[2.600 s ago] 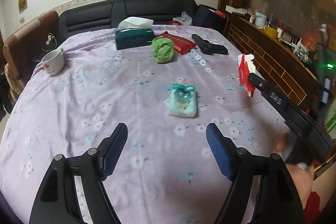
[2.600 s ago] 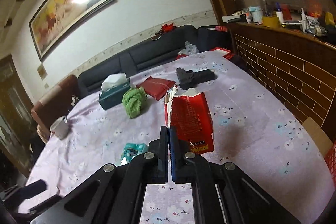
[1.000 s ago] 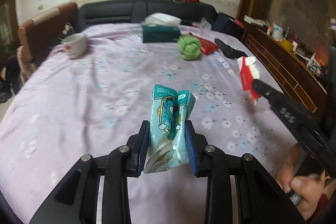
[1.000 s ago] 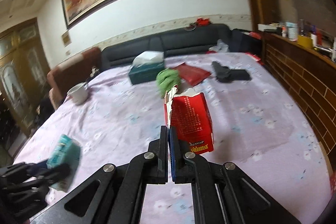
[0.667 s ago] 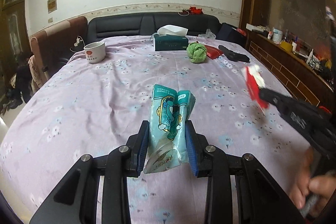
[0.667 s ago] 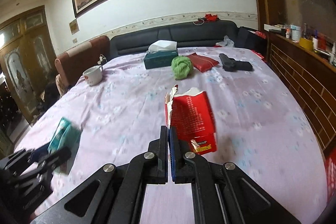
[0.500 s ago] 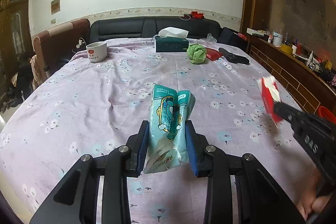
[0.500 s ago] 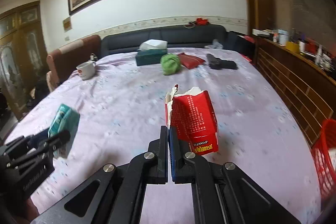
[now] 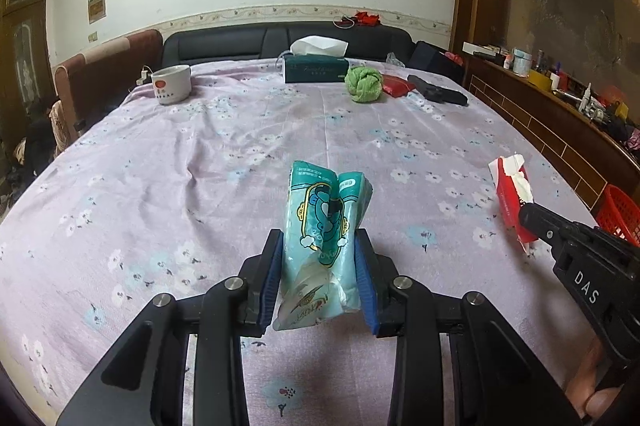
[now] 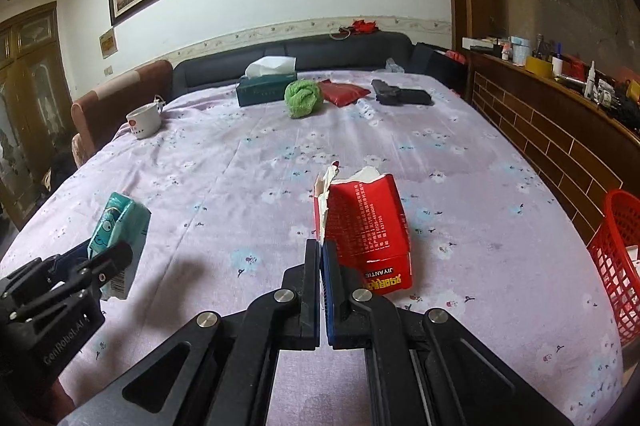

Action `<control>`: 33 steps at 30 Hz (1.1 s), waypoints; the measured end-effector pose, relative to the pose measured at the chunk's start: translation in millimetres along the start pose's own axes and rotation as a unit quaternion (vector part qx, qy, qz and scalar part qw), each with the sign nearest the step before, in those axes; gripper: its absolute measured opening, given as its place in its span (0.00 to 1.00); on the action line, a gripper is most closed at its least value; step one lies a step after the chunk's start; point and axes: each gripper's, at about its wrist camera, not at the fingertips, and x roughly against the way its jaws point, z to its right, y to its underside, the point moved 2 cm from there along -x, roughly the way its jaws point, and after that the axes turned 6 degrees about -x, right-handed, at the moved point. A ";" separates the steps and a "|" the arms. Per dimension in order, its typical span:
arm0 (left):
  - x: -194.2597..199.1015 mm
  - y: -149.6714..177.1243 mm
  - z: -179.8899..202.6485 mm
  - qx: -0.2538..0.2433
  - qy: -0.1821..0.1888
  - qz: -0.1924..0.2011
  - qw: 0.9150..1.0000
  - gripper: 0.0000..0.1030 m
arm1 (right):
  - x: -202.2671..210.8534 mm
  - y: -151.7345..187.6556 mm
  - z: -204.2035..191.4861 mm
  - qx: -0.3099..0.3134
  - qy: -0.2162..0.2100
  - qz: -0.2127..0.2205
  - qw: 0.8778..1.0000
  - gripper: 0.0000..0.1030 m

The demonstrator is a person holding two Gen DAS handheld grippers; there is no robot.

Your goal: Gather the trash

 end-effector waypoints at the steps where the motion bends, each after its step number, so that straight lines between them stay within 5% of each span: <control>1: -1.1 1.5 0.3 -0.001 0.001 -0.002 1.000 0.32 | -1.3 0.0 0.5 -0.002 -0.001 -0.002 1.000 0.02; 33: 2.4 2.9 1.4 -0.001 0.004 0.006 1.000 0.33 | 1.0 1.4 1.4 0.002 0.010 -0.002 1.000 0.02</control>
